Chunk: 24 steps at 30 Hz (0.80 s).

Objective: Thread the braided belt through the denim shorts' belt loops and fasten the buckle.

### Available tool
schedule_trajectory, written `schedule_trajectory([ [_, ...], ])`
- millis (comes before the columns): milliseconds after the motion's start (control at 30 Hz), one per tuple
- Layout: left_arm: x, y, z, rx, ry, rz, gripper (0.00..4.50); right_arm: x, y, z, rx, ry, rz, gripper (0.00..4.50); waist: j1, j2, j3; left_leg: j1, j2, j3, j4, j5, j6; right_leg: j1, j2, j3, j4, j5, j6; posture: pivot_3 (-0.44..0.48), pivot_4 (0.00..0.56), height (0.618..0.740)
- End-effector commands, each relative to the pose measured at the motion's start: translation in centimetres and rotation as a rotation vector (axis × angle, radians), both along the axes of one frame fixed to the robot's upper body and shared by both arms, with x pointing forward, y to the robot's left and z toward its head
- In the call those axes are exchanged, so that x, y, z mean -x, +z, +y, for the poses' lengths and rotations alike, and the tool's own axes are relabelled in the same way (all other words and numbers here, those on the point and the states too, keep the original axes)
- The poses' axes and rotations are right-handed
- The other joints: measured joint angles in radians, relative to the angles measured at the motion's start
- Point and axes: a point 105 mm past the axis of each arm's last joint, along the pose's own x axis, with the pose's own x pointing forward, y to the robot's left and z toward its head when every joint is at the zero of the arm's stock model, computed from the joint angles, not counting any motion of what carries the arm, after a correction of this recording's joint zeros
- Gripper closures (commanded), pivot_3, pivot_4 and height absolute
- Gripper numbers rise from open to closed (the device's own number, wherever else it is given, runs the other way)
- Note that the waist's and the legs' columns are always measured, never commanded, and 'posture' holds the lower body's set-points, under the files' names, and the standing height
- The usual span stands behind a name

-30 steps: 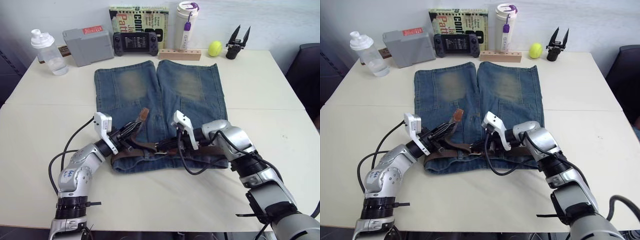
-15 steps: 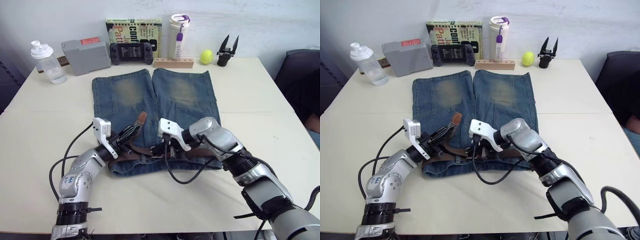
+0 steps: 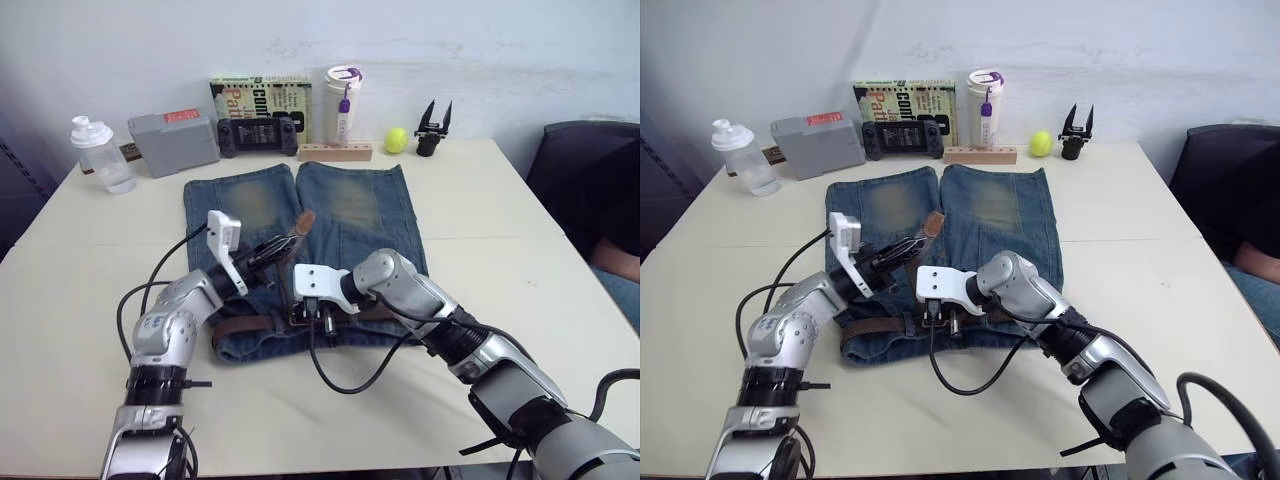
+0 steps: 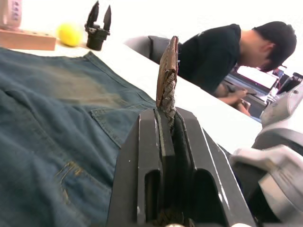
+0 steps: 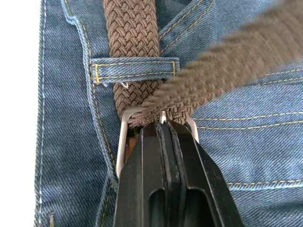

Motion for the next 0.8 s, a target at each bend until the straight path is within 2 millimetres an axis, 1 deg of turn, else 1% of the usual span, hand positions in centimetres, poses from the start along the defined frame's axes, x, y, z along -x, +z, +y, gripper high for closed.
schedule_trajectory([
  [33,-1.0,4.3,-1.4,0.014,-0.062,-0.163,4.50,3.3,-11.8,-6.9,0.431,-0.114,0.257,4.45,0.001,0.004,-0.001,0.000,0.000,0.000,0.000,0.000,0.000,0.000,0.000,0.000,0.000,0.000,0.000,0.000,0.150,0.697],
  [233,-2.7,6.8,-5.6,0.007,-0.211,-0.233,4.50,5.2,-12.5,-6.7,0.435,-0.056,0.300,4.45,0.004,0.005,-0.004,-0.001,0.000,0.000,0.000,0.000,0.000,0.000,0.000,0.000,0.000,0.000,0.000,0.000,0.150,0.697],
  [333,-3.3,8.4,-8.4,0.006,-0.299,-0.268,4.50,6.2,-12.8,-6.5,0.440,-0.029,0.324,4.45,0.005,0.004,-0.004,-0.001,0.000,0.000,0.000,0.000,0.000,0.000,0.000,0.000,-0.001,0.000,0.001,0.000,0.150,0.697],
  [400,-3.4,9.8,-10.2,0.002,-0.363,-0.304,4.50,6.4,-14.5,-6.4,0.448,-0.040,0.338,4.45,0.005,0.004,-0.004,-0.002,0.000,0.000,0.000,0.000,0.000,0.000,0.000,0.000,-0.003,0.000,0.001,0.000,0.150,0.697],
  [467,-3.4,10.6,-11.0,0.004,-0.394,-0.323,4.50,6.5,-15.3,-6.4,0.449,-0.047,0.348,4.45,-0.001,0.004,-0.006,-0.002,0.000,0.000,0.000,0.000,0.000,0.000,0.000,-0.001,-0.005,0.000,0.001,0.000,0.150,0.697],
  [533,-3.4,13.0,-12.3,0.052,-0.420,-0.358,4.50,6.2,-15.6,-6.4,0.443,-0.058,0.347,4.45,-0.004,0.005,-0.006,-0.001,0.000,0.000,-0.002,-0.001,-0.001,0.004,0.000,0.000,-0.005,0.000,0.002,0.000,0.150,0.697],
  [600,-3.0,14.5,-13.4,0.080,-0.460,-0.383,4.50,6.0,-15.8,-6.3,0.435,-0.068,0.349,4.45,-0.002,0.005,-0.005,-0.001,0.000,-0.003,-0.003,-0.003,-0.002,0.006,0.001,-0.001,-0.005,-0.003,0.006,0.000,0.150,0.697],
  [700,-2.4,14.9,-14.1,0.087,-0.525,-0.399,4.50,5.6,-15.8,-6.1,0.406,-0.091,0.353,4.45,-0.002,0.007,-0.005,-0.001,0.000,-0.006,-0.003,-0.006,-0.006,0.007,0.002,-0.003,-0.006,-0.004,0.006,0.000,0.150,0.697],
  [800,-2.1,14.1,-14.0,0.059,-0.565,-0.400,4.50,5.2,-15.5,-6.0,0.369,-0.119,0.340,4.45,-0.004,0.009,-0.003,-0.001,0.000,-0.008,-0.003,-0.006,-0.007,0.007,0.002,-0.004,-0.007,-0.004,0.005,0.000,0.150,0.697],
])
